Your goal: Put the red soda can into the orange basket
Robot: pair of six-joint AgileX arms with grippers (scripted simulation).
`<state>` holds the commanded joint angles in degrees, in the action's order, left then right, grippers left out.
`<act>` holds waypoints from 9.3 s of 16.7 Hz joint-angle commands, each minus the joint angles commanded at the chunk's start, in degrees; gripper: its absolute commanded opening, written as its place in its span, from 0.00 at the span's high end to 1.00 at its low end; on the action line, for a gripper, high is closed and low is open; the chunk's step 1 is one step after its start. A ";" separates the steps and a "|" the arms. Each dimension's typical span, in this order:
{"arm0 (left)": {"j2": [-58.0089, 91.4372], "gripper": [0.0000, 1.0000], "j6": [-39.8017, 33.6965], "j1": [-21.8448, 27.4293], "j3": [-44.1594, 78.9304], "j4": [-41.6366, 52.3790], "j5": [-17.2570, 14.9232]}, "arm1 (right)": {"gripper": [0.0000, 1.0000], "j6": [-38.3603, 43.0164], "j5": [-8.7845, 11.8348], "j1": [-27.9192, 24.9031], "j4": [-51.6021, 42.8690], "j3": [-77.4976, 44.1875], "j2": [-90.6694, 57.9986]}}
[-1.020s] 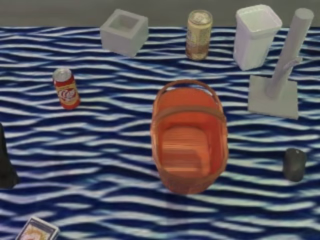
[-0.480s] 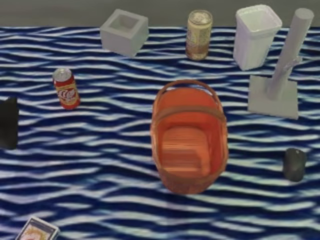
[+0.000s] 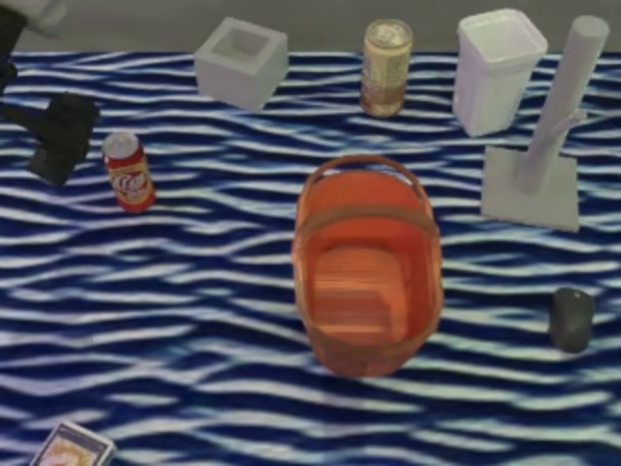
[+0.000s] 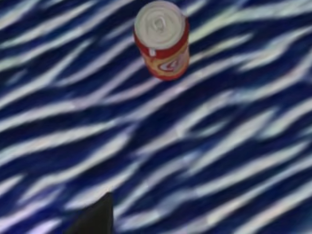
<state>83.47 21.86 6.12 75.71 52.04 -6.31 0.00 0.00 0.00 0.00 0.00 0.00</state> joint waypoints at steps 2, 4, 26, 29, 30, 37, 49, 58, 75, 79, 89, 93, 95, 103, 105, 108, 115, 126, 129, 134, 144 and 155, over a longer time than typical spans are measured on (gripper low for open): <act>11.52 0.00 2.64 0.41 10.12 6.71 0.49 | 0.00 0.00 0.00 0.00 0.00 0.00 0.00; 22.53 0.00 5.29 0.74 20.25 12.73 1.19 | 0.00 0.00 0.00 0.00 0.00 0.00 0.00; 63.58 0.00 17.86 1.54 59.74 26.18 5.90 | 0.00 0.00 0.00 0.00 0.00 0.00 0.00; 63.58 0.00 17.83 1.56 53.83 20.29 5.90 | 0.00 0.00 0.00 0.00 0.00 0.00 0.00; 63.61 0.00 17.83 1.57 52.88 19.34 5.90 | 0.00 0.00 0.00 0.00 0.00 0.00 0.00; 63.63 0.23 17.83 1.57 52.56 19.00 5.90 | 0.00 0.00 0.00 0.00 0.00 0.00 0.00; 63.63 1.00 17.83 1.57 52.56 19.00 5.90 | 0.00 0.00 0.00 0.00 0.00 0.00 0.00; 63.58 1.00 17.75 1.53 52.24 18.60 5.60 | 0.00 0.00 0.00 0.00 0.00 0.00 0.00; 51.73 1.00 -5.38 6.55 17.72 -38.89 -33.89 | 0.00 0.00 0.00 0.00 0.00 0.00 0.00; 46.08 1.00 -11.04 8.60 9.01 -58.65 -45.17 | 0.00 0.00 0.00 0.00 0.00 0.00 0.00; 34.19 1.00 -18.97 12.90 -5.58 -94.85 -64.51 | 0.00 0.00 0.00 0.00 0.00 0.00 0.00; 33.36 1.00 -19.35 13.20 -6.46 -97.25 -65.68 | 0.00 0.00 0.00 0.00 0.00 0.00 0.00; 33.36 1.00 -19.35 13.20 -6.46 -97.25 -65.68 | 0.00 0.00 0.00 0.00 0.00 0.00 0.00; 43.49 1.00 -19.48 12.10 -8.45 -110.12 -65.80 | 0.00 0.00 0.00 0.00 0.00 0.00 0.00; 46.96 1.00 -19.58 11.88 -9.43 -114.48 -65.85 | 0.00 0.00 0.00 0.00 0.00 0.00 0.00; 48.76 1.00 -19.63 11.73 -10.06 -116.52 -65.79 | 0.00 0.00 0.00 0.00 0.00 0.00 0.00; 48.76 0.70 -19.63 11.73 -10.06 -116.52 -65.79 | 0.00 0.00 0.00 0.00 0.00 0.00 0.00; 48.76 0.00 -19.63 11.73 -10.06 -116.52 -65.79 | 0.00 0.00 0.00 0.00 0.00 0.00 0.00; 48.76 0.00 -19.63 11.73 -10.06 -116.52 -65.79 | 0.00 0.00 0.00 0.00 0.00 0.00 0.00; 48.73 0.00 -19.62 11.95 -10.04 -116.50 -65.76 | 0.00 0.00 0.00 0.00 0.00 0.00 0.00; 20.65 0.00 -25.15 6.20 -25.19 -99.36 -47.55 | 0.00 -15.55 -0.08 -10.64 -23.28 -30.01 -30.81; -48.52 0.00 -25.48 -3.58 -56.12 -68.74 -12.55 | 0.00 -43.60 -0.01 -30.28 -63.83 -95.92 -98.36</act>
<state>34.95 -3.62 2.54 19.58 -16.69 -18.86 -43.60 -0.01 -30.28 -63.83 -95.92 -98.36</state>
